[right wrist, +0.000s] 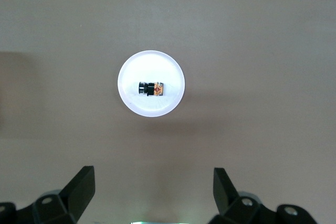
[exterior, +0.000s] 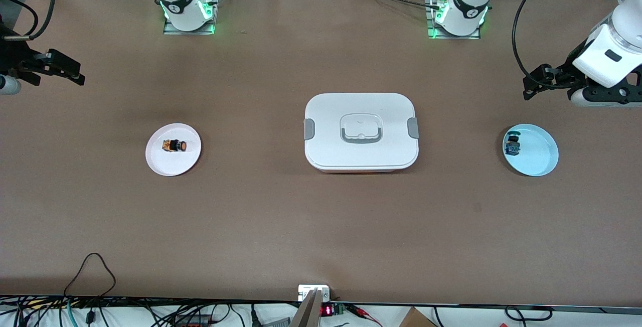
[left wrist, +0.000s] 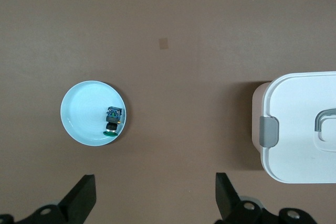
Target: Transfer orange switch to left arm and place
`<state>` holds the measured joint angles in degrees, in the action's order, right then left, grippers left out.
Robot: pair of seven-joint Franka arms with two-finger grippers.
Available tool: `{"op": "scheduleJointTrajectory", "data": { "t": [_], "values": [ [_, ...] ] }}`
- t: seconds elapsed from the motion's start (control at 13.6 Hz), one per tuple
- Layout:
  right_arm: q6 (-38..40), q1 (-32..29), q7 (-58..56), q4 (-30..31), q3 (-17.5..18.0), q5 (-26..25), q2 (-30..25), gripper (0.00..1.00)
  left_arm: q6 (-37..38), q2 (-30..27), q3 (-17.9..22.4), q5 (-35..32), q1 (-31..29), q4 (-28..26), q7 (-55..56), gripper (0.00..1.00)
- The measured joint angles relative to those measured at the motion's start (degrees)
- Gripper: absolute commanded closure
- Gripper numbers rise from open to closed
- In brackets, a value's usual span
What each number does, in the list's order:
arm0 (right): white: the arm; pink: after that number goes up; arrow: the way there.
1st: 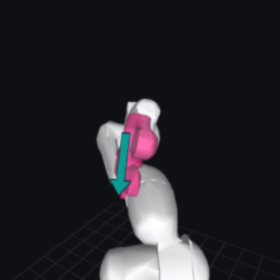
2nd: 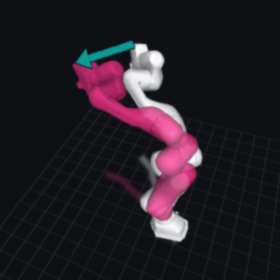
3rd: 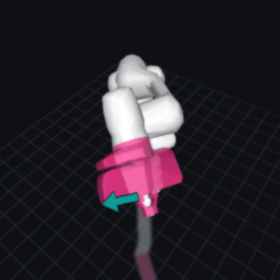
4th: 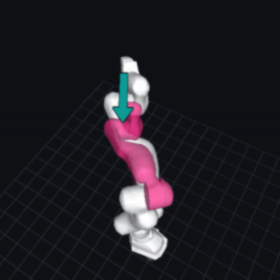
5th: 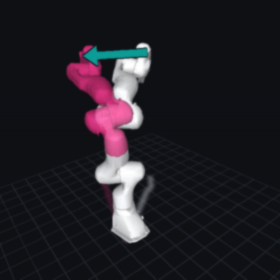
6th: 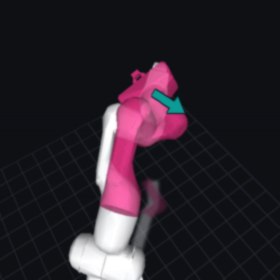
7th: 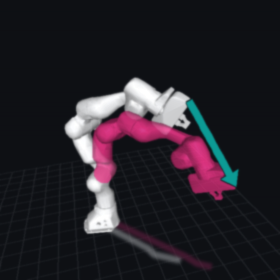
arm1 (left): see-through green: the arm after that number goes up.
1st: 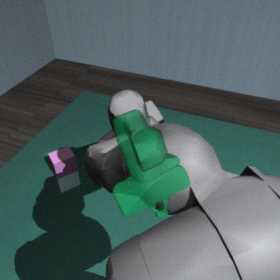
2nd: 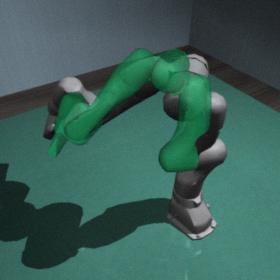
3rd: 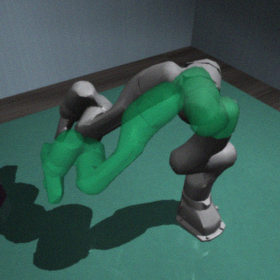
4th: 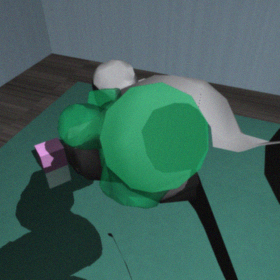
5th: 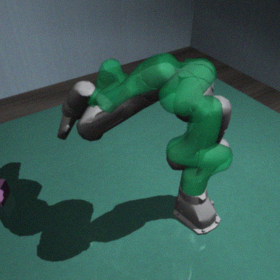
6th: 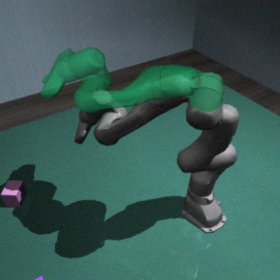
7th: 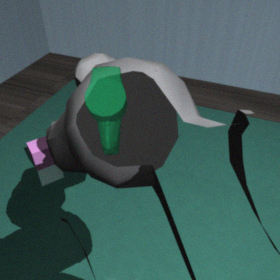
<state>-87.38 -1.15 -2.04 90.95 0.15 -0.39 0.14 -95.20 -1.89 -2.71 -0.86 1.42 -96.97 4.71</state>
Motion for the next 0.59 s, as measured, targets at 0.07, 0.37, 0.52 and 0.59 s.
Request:
{"op": "scheduleJointTrajectory", "data": {
  "t": [0.07, 0.37, 0.52, 0.59],
  "values": [
    [0.12, 0.00, 0.00, 0.01, 0.00, 0.00, 0.12, 0.00, 0.00, 0.00, 0.00, 0.00, 0.00, 0.00, 0.00, 0.00],
    [-0.11, 0.00, 0.00, 0.12, 0.00, -0.05, 2.67, 0.00, 0.00, 0.00, 0.00, 0.00, 0.00, 0.00, 0.00, 0.00],
    [-2.25, 0.01, 0.00, 0.12, 0.04, -0.06, 4.37, 0.00, 0.00, 0.00, 0.00, 0.00, 0.00, 0.01, 0.00, 0.00],
    [-3.68, 0.03, 0.00, 0.13, 0.09, -0.06, 5.26, 0.00, 0.00, 0.00, 0.00, 0.00, 0.00, 0.02, 0.00, 0.00]
  ]
}}
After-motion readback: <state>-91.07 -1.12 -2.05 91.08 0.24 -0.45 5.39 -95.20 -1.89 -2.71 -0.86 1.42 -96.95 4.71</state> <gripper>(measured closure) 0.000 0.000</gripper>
